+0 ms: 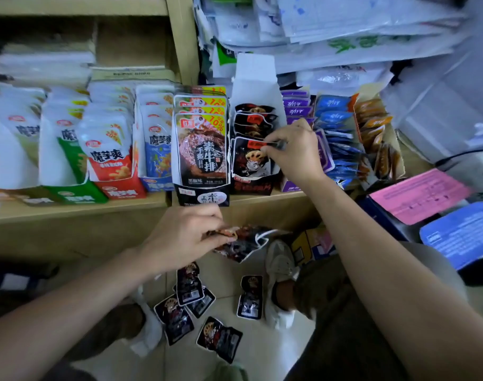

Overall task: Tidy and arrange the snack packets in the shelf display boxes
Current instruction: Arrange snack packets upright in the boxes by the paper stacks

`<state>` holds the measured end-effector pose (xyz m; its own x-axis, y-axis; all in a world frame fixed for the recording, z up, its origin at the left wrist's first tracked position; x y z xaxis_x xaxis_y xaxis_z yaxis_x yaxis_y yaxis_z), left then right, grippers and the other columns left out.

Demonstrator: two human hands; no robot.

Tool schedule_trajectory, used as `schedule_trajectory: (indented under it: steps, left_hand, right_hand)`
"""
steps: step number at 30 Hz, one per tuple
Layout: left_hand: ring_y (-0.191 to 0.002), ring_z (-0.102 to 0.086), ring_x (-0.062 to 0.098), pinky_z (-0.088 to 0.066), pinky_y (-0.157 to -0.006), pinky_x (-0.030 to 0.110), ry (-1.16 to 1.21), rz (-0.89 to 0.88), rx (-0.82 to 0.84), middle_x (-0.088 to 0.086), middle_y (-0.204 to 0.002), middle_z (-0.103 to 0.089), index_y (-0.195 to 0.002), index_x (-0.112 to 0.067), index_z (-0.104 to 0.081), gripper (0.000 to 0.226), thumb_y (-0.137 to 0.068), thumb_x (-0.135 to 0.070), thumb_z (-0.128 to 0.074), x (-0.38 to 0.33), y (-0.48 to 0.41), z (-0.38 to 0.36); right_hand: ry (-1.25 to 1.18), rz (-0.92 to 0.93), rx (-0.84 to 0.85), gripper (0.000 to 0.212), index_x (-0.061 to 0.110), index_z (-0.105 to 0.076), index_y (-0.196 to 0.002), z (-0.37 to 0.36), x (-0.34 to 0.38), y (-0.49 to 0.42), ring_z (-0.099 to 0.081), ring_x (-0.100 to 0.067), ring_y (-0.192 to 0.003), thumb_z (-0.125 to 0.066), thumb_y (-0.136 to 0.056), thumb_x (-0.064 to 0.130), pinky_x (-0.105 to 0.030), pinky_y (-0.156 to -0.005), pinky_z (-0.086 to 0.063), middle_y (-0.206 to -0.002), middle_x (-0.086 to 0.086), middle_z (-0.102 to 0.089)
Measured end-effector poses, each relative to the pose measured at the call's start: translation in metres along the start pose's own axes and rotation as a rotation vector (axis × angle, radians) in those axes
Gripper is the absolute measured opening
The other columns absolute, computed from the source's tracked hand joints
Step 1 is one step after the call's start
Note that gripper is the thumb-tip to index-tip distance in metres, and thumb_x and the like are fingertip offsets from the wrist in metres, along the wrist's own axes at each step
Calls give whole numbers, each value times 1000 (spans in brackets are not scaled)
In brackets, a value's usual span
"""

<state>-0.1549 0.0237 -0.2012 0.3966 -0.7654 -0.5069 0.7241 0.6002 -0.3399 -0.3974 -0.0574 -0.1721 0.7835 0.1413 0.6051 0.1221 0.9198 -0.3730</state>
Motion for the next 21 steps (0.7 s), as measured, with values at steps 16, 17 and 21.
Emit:
schedule_trajectory:
  steps: [16,17,21]
  left_hand:
    - [-48,-67,5,-45,-41,45,274,476,-600,9,-48,-58,-63,1,-60,49,-91,-36,-75,35,-98,83]
    - [-48,-66,4,-39,-39,38,256,469,-592,1,-42,-51,-55,-10,-51,50,-91,-35,-76,35,-100,81]
    - [-47,-66,5,-22,-39,23,107,410,-547,3,-35,-35,-50,-16,-31,64,-90,-38,-76,31,-105,79]
  right_hand:
    - [67,111,39,12,18,-81,-92,4,5,-6,-41,-14,-86,-82,-80,18,-9,-67,-26,-73,32,-50]
    - [65,115,33,13,18,-80,-93,4,5,-6,-41,-14,-87,-82,-80,17,-9,-67,-26,-73,31,-50]
    - [62,114,40,17,16,-80,-97,4,3,-7,-42,-13,-88,-82,-80,17,-8,-70,-27,-81,11,-67]
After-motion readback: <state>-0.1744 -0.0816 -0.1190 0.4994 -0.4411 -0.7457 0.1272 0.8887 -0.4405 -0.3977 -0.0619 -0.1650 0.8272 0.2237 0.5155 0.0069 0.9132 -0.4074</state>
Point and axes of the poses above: each hand's wrist, its own y-axis away from the middle knuckle, its own z-axis out of the back of the hand, x = y × z, the point moved 5 cm from there along -y, towards the middle knuckle
